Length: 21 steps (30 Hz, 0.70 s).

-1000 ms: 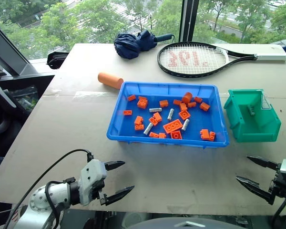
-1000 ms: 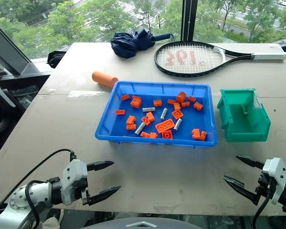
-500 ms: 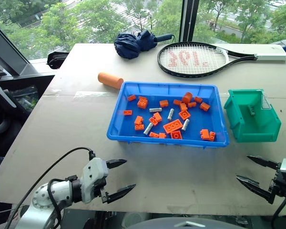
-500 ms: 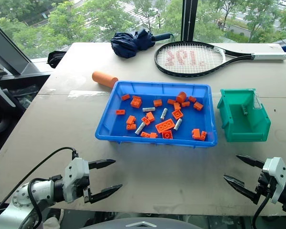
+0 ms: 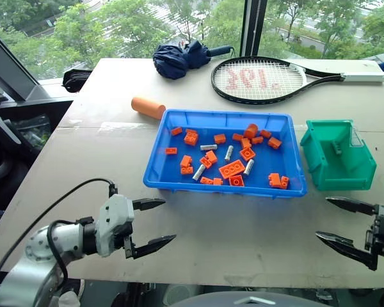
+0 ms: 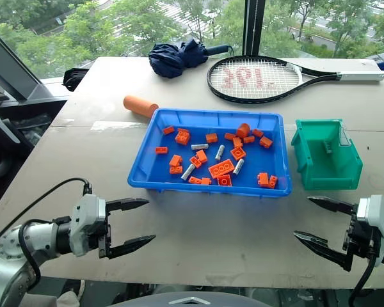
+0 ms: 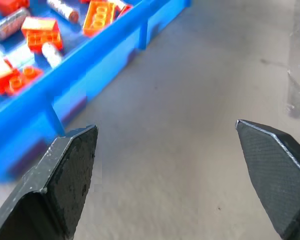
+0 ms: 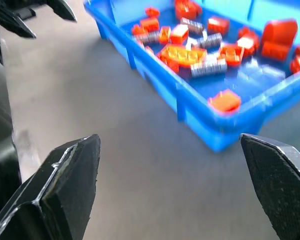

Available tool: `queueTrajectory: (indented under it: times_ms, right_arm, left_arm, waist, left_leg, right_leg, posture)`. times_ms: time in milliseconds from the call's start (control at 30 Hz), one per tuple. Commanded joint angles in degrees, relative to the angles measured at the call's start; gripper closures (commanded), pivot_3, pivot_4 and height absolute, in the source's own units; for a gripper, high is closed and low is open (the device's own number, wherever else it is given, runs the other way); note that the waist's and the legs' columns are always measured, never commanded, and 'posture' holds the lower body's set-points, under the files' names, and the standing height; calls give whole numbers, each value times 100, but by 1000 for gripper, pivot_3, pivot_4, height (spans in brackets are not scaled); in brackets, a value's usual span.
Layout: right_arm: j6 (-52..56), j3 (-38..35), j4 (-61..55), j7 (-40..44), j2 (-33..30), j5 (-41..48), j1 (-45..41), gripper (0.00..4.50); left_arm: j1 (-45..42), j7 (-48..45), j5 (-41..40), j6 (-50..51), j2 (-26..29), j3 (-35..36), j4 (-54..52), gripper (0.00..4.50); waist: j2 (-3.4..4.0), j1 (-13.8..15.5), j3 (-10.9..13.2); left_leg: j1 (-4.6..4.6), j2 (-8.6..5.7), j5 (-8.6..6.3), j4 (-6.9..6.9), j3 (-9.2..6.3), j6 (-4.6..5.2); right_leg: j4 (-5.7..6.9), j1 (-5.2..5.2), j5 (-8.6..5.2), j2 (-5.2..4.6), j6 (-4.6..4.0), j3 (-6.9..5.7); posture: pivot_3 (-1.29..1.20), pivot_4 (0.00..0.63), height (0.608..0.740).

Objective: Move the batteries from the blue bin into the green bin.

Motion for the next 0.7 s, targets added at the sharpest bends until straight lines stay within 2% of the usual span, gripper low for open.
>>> queueTrajectory:
  times_ms: [33, 233, 367, 467, 600, 700]
  right_arm:
    - [444, 214, -469, -722, -151, 457, -866, 32]
    - [1171, 1658, -265, -1893, -193, -405, -2865, 32]
    - [1431, 2889, 223, -2089, -55, -1276, -3962, 32]
    - [1893, 3776, 690, -2308, -37, -2062, -4702, 32]
    - [2687, 4236, 1236, -2373, 473, -2088, -5412, 32]
    - [3189, 4591, 1483, -2251, 515, -2302, -5746, 32]
  left_arm:
    - [-548, -112, -772, 515, 349, 445, -261, 0]
    - [-1648, -345, -983, 897, 897, 589, 151, 0]
    - [-2272, -350, -1199, 1430, 1142, 405, 334, 0]
    - [-2686, -204, -1225, 1692, 1091, 202, 363, 0]
    - [-2908, -100, -1248, 1952, 1096, 121, 260, 0]
    - [-3045, -64, -1106, 1938, 1110, 76, 270, 0]
  waist:
    - [-4, -1, 2]
    - [-12, -11, 7]
    - [-18, -21, 11]
    - [-19, -25, 13]
    - [-23, -53, 15]
    - [-23, -88, 15]
  left_leg:
    - [0, 0, 0, 0, 0, 0]
    - [-13, 2, 17, -2, -3, -29]
    - [-23, 2, 18, -3, -1, -31]
    - [-29, 1, 19, -3, -2, -31]
    - [-33, 1, 19, -3, -4, -31]
    - [-51, 1, 20, -4, -5, -33]
  right_leg:
    - [0, 0, 0, 0, 0, -1]
    - [1, -16, 1, 3, -1, -6]
    - [1, -29, 1, 4, -1, -5]
    - [1, -35, 1, 3, -1, -6]
    - [2, -43, 1, 4, -1, -5]
    - [10, -66, 2, 4, -1, -4]
  posture:
    - [0, 150, 740]
    - [0, 150, 740]
    - [0, 150, 740]
    - [0, 150, 740]
    - [0, 150, 740]
    - [0, 150, 740]
